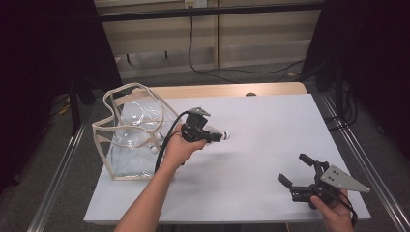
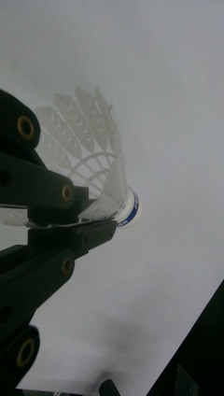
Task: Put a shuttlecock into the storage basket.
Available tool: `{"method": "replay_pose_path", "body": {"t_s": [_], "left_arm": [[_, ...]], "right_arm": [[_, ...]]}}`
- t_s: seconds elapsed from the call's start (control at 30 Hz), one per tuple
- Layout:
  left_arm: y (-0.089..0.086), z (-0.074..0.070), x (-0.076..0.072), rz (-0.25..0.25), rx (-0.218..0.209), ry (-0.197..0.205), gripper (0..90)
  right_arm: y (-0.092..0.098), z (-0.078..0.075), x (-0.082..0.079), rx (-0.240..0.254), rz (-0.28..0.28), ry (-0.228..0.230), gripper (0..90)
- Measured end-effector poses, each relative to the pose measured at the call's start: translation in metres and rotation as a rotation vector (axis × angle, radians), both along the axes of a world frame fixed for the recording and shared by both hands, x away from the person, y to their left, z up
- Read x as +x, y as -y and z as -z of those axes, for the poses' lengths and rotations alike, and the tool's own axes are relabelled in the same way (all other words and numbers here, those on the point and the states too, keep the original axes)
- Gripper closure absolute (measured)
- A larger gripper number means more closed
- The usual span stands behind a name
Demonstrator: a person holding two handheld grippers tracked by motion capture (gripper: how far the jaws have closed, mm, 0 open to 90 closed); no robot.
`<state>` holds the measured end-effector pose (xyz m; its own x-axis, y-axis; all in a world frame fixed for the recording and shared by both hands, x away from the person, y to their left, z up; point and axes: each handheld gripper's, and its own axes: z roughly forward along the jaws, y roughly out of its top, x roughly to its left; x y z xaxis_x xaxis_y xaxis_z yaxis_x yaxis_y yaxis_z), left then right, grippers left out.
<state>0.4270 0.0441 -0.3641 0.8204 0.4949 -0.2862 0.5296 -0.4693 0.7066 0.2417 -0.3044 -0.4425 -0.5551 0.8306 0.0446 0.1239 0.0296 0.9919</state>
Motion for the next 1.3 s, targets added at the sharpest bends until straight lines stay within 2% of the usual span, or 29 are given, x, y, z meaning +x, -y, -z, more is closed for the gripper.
{"method": "replay_pose_path", "body": {"t_s": [0.7, 1.3], "left_arm": [[-0.004, -0.035, -0.007, 0.038, 0.006, 0.014, 89.0], [-0.01, -0.053, -0.008, 0.036, 0.018, 0.011, 89.0]], "right_arm": [[-0.001, 0.0, 0.0, 0.002, -0.004, 0.0, 0.8], [-0.001, 0.0, 0.0, 0.001, -0.004, 0.001, 0.8]]}}
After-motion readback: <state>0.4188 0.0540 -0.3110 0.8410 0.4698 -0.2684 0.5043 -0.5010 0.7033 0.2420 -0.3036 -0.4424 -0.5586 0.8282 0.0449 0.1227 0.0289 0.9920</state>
